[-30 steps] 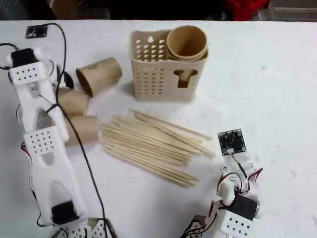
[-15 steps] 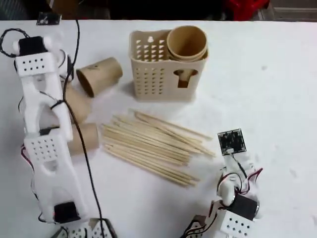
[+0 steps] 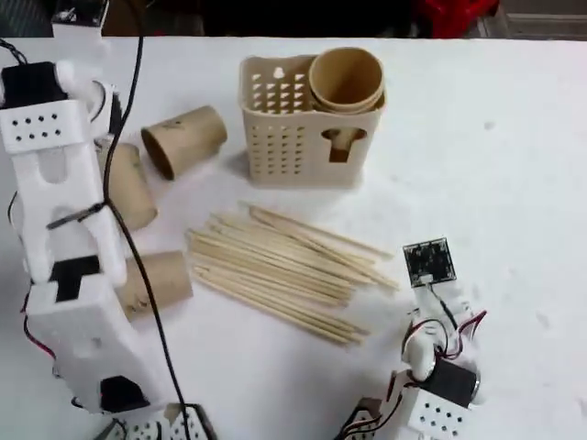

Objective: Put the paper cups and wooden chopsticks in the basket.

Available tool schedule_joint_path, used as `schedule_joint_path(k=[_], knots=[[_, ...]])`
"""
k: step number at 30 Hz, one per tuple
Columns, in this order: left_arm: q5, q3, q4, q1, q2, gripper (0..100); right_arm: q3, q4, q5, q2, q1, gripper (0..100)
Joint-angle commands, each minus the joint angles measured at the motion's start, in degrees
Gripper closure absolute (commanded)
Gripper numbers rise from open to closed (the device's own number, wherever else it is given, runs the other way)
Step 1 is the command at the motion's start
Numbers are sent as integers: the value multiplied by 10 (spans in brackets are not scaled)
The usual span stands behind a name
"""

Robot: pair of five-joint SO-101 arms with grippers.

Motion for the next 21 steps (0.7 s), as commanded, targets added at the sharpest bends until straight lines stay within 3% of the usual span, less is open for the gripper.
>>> schedule_joint_path(k=[1, 6, 10, 18, 21], knots=[[-11, 36, -1, -6, -58, 858, 4, -11, 5, -5, 5, 978], [-44, 106, 2, -10, -71, 859, 4, -10, 5, -5, 6, 978], [-85, 208, 2, -52, -163, 865, 4, -10, 5, -5, 4, 978], [-302, 646, -91, -125, -500, 860, 4, -10, 5, -5, 4, 978], [-311, 782, -110, -156, -594, 813, 4, -10, 5, -5, 4, 978]])
